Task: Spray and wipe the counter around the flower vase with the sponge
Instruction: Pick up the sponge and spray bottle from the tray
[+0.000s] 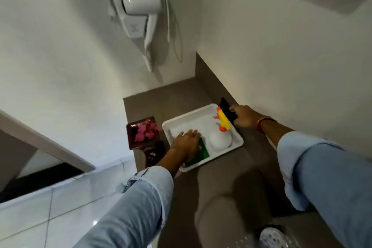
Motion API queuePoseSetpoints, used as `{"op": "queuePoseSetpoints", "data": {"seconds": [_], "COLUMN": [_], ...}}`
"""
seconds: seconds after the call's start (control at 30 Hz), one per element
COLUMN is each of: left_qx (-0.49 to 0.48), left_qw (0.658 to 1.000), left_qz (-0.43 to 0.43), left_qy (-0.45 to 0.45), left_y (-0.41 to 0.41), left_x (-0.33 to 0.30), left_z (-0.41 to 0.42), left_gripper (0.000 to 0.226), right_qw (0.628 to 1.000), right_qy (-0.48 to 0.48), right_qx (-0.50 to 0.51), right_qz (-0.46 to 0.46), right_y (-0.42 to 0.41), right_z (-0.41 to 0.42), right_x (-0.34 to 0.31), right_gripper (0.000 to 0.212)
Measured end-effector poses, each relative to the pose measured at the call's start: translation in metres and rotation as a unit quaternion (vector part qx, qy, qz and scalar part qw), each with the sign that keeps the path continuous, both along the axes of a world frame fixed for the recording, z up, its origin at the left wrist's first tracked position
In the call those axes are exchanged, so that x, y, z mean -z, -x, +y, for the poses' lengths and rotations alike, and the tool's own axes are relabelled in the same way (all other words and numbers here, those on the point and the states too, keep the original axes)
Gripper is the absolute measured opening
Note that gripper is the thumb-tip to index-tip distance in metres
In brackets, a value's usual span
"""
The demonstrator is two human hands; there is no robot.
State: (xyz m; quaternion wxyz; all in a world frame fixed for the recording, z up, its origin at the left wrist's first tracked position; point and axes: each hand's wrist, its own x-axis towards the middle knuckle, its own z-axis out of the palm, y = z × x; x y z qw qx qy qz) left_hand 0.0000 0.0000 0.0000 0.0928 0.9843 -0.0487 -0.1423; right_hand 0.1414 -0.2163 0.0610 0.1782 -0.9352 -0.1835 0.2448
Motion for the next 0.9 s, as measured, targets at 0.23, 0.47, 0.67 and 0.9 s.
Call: {"op": "queuePoseSetpoints", "data": {"seconds": [0.23, 0.47, 0.67, 0.9], "left_qx": [-0.054, -0.079, 0.106, 0.056], "left_qw": [0.997, 0.993, 0.989, 0.996], "left_qz": [0.048, 0.054, 0.101, 0.003], "left_qy": [0.035, 0.076, -0.011, -0.067], "left_y": [-0.012, -0.018, -0.024, -0.01], "left_x": [0.075, 0.093, 0.094, 0.103], "left_z": [-0.02, -0.03, 0.015, 0.011], "left_gripper": [0.064, 0.083, 0.086, 0.081], "right_qw": [0.984, 0.969, 0.963, 0.968], "right_qy": [-0.169, -0.234, -0.267, -0.248], "right_qx": [-0.009, 0.025, 0.013, 0.046], "right_qz": [0.052, 0.08, 0.043, -0.018], "right_y": [0.012, 0.01, 0.008, 0.007], "right_z": [0.013, 0.022, 0.031, 0.034], "right_x": [0.055, 0.091, 0.099, 0.113], "right_gripper": [0.087, 0.103, 0.104, 0.087]}}
